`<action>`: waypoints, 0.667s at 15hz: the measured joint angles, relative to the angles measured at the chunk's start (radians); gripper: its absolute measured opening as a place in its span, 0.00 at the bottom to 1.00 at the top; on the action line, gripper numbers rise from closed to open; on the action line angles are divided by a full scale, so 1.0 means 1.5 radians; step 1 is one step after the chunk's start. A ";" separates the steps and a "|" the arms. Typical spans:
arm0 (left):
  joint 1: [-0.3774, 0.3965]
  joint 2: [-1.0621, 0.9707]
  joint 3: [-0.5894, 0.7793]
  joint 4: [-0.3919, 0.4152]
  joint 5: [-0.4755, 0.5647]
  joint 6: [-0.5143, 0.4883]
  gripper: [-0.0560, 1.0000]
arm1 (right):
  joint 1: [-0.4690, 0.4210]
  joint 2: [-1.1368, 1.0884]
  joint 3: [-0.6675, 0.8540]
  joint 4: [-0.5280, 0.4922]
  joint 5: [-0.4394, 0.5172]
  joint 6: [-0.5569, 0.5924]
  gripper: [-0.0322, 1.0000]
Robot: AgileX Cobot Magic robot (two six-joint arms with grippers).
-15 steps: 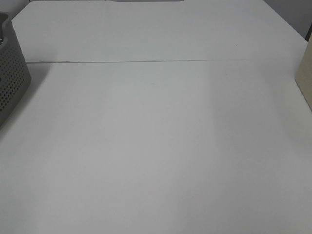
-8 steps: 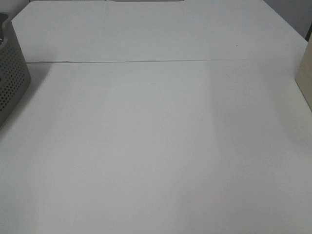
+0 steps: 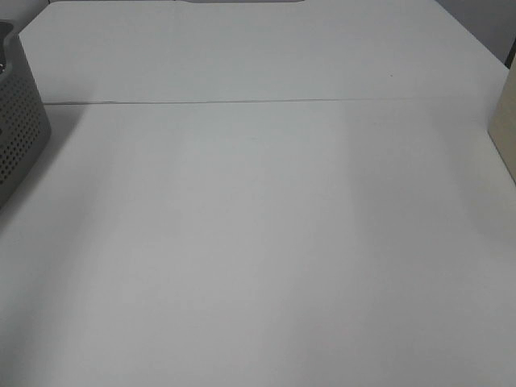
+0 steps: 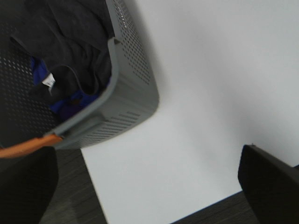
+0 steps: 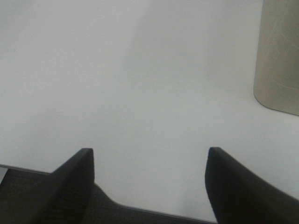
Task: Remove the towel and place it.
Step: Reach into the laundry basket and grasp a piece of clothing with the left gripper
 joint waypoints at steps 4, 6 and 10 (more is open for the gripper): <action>0.000 0.219 -0.151 0.107 -0.001 0.133 0.99 | 0.000 0.000 0.000 0.000 0.000 0.000 0.67; 0.041 0.392 -0.251 0.149 -0.002 0.147 0.99 | 0.000 0.000 0.000 0.000 0.000 0.000 0.67; 0.135 0.581 -0.366 0.133 -0.003 0.209 0.99 | 0.000 0.000 0.000 0.000 0.000 0.000 0.67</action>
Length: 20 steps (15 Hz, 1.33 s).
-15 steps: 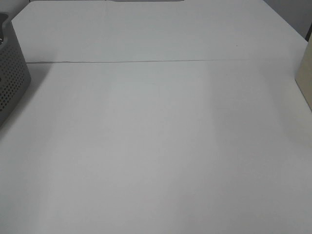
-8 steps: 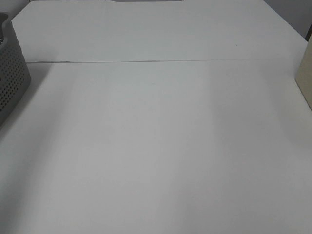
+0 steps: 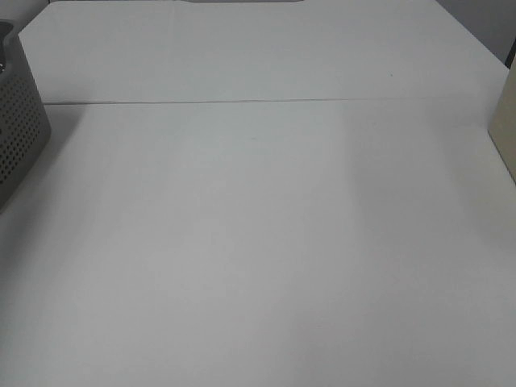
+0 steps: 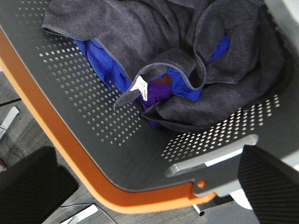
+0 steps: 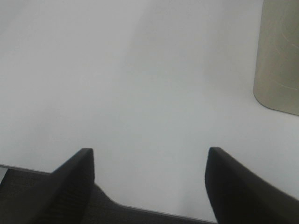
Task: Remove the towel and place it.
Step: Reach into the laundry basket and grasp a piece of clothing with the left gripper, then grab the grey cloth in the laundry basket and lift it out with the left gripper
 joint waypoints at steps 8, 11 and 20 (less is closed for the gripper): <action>0.088 0.211 -0.041 0.039 -0.135 0.241 0.99 | 0.000 0.000 0.000 0.000 0.000 0.000 0.67; 0.088 0.261 -0.043 0.047 -0.159 0.261 0.99 | 0.000 0.000 0.000 0.000 0.000 0.000 0.67; 0.088 0.321 -0.043 -0.009 -0.157 0.290 0.43 | 0.000 0.000 0.000 0.000 0.000 0.000 0.67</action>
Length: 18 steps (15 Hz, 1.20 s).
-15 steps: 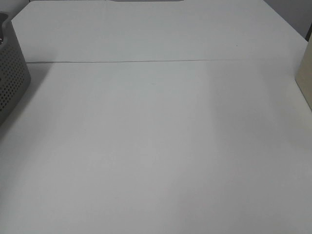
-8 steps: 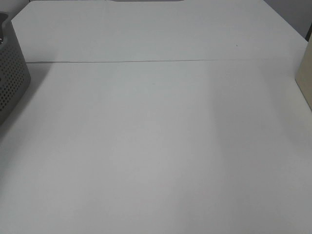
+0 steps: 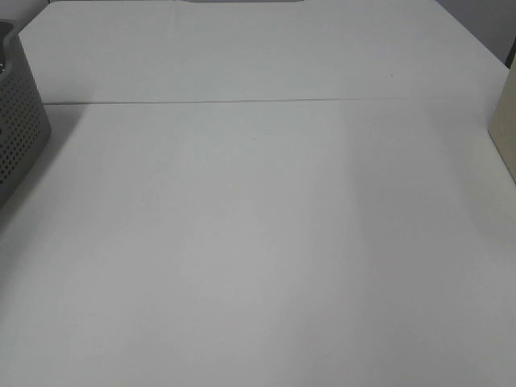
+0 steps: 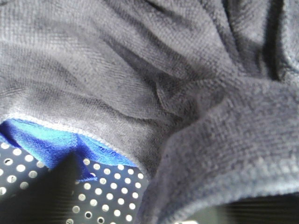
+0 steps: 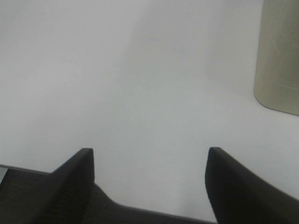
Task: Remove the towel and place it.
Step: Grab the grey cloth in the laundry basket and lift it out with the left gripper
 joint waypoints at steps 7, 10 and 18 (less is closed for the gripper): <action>0.000 0.000 0.000 -0.035 0.001 -0.111 0.05 | 0.000 0.000 0.000 0.000 0.000 0.000 0.67; -0.013 -0.011 0.000 -0.056 0.000 -0.142 0.05 | 0.000 0.000 0.000 0.000 0.000 0.000 0.67; -0.098 -0.176 -0.089 -0.127 0.003 -0.214 0.05 | 0.000 0.000 0.000 0.000 0.000 0.000 0.67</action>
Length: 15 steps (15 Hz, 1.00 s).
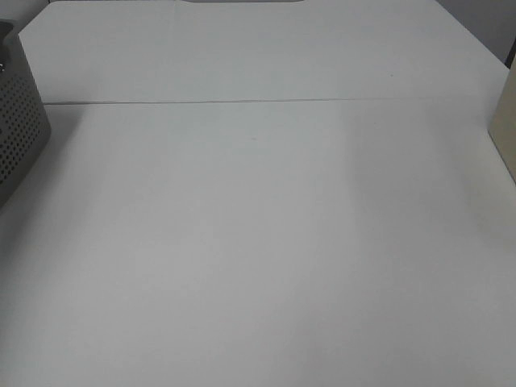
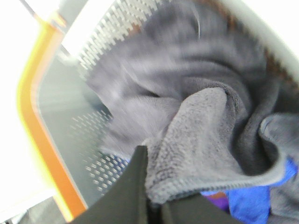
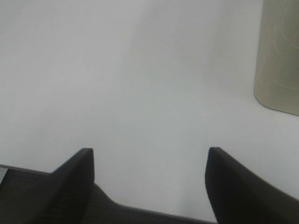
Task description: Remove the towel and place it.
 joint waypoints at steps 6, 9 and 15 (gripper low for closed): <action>-0.112 -0.204 -0.001 -0.023 -0.041 -0.058 0.05 | 0.000 0.000 0.000 0.000 0.000 0.000 0.67; -0.171 -0.247 -0.001 -0.023 -0.047 -0.070 0.05 | 0.000 0.000 0.000 0.000 0.000 0.000 0.67; -0.385 -0.257 -0.001 -0.023 -0.047 -0.072 0.05 | 0.000 0.243 -0.024 0.207 -0.242 -0.227 0.67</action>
